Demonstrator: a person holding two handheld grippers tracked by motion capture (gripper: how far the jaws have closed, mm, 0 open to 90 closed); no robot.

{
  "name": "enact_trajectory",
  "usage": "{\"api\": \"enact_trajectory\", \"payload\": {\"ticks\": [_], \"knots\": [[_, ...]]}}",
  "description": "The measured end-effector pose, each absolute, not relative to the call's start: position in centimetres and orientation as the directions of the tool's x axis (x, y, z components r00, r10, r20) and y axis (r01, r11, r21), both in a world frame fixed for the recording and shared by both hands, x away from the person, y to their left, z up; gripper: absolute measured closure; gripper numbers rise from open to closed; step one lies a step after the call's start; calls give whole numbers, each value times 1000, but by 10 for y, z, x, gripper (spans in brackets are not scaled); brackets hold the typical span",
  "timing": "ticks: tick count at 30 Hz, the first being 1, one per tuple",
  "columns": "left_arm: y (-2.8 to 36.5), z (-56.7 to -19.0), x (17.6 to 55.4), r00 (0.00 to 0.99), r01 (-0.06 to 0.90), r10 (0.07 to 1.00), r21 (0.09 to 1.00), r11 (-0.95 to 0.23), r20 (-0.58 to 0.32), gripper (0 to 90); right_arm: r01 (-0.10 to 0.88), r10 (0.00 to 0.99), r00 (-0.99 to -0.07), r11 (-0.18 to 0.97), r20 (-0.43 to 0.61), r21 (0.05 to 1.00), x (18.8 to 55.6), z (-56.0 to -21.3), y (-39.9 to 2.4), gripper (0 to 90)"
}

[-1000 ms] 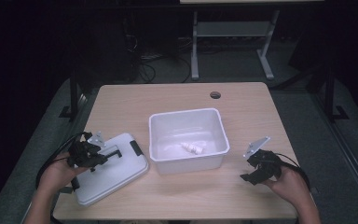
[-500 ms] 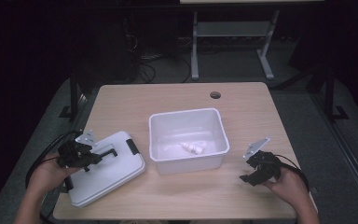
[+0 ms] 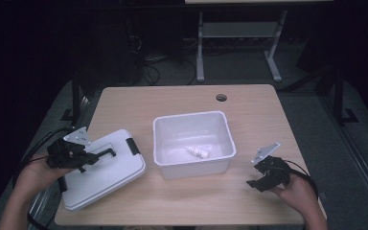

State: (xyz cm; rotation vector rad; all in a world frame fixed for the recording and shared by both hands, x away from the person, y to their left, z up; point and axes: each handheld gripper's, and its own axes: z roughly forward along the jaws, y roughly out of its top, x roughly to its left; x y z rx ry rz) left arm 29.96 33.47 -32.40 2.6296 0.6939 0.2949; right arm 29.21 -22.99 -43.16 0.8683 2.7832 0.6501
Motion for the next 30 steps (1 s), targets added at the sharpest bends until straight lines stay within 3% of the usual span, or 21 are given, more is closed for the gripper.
{"api": "enact_trajectory", "payload": {"ticks": [14,30], "knots": [[343,-294,301,866,400,493,483,-779,79,842,504,577,-816,731,-23,460,290,-429,-232,323],[337,-266,306,877,376,471,477,-794,92,841,514,580,-815,731,-11,449,290,-433,-231,318]]}}
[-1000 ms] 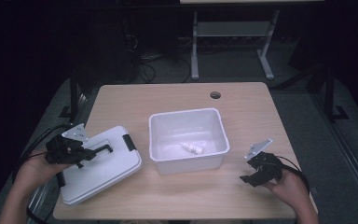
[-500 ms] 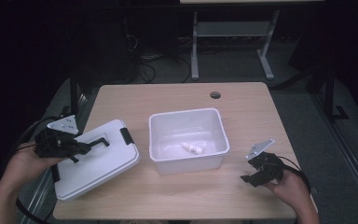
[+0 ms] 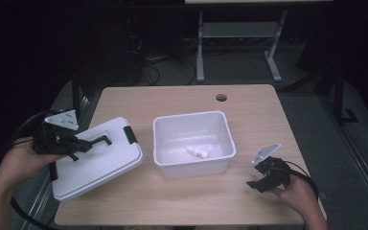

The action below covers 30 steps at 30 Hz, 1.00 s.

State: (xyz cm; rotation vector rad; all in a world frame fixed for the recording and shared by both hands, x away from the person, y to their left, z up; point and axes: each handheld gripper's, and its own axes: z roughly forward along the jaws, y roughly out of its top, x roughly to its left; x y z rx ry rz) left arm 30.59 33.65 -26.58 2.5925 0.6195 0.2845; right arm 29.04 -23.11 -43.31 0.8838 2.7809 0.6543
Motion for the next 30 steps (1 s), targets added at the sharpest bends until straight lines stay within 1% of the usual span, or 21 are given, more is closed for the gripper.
{"api": "enact_trajectory", "payload": {"ticks": [17,30], "knots": [[313,-237,313,893,322,431,485,-813,129,841,515,586,-810,722,-13,461,289,-432,-233,312],[285,-240,325,913,287,390,488,-824,121,841,513,586,-810,719,-12,469,288,-431,-233,307]]}}
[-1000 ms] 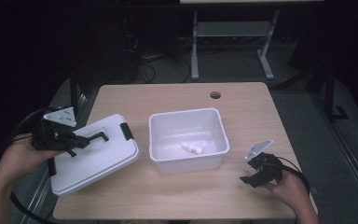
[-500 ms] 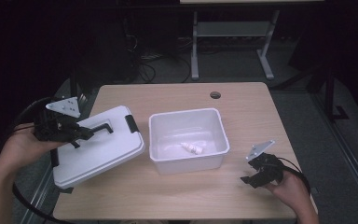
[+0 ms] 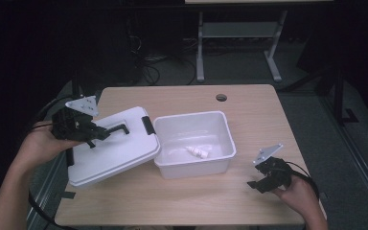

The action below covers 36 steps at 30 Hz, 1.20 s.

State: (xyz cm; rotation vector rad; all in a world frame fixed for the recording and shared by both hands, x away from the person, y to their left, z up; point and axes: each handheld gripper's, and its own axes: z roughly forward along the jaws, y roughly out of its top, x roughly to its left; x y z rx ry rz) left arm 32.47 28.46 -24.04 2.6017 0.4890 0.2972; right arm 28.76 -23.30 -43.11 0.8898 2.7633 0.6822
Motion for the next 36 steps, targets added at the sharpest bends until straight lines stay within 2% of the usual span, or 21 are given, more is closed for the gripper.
{"api": "enact_trajectory", "payload": {"ticks": [36], "knots": [[181,-254,355,966,154,233,482,-863,109,841,507,579,-815,717,-4,478,287,-431,-235,303]]}}
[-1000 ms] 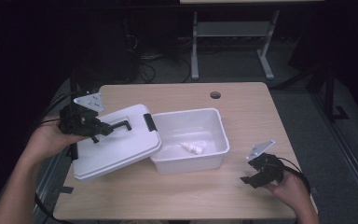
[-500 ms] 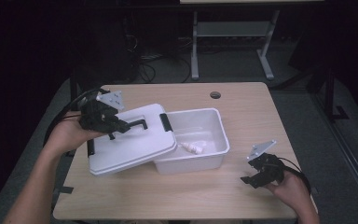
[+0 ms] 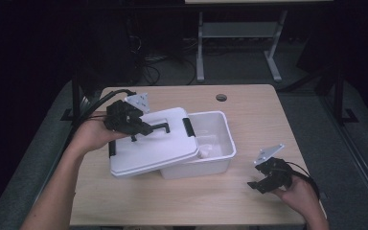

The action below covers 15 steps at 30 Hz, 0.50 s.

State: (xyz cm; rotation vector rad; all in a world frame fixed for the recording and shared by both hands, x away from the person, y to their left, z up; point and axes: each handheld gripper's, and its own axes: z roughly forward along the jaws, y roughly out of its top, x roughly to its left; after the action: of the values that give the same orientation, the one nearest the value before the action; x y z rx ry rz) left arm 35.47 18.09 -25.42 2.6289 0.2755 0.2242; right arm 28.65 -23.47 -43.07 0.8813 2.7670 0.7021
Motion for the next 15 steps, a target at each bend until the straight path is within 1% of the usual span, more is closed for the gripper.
{"api": "enact_trajectory", "payload": {"ticks": [15], "knots": [[153,-257,363,973,121,201,495,-860,111,841,509,579,-815,716,0,478,286,-431,-234,298]]}}
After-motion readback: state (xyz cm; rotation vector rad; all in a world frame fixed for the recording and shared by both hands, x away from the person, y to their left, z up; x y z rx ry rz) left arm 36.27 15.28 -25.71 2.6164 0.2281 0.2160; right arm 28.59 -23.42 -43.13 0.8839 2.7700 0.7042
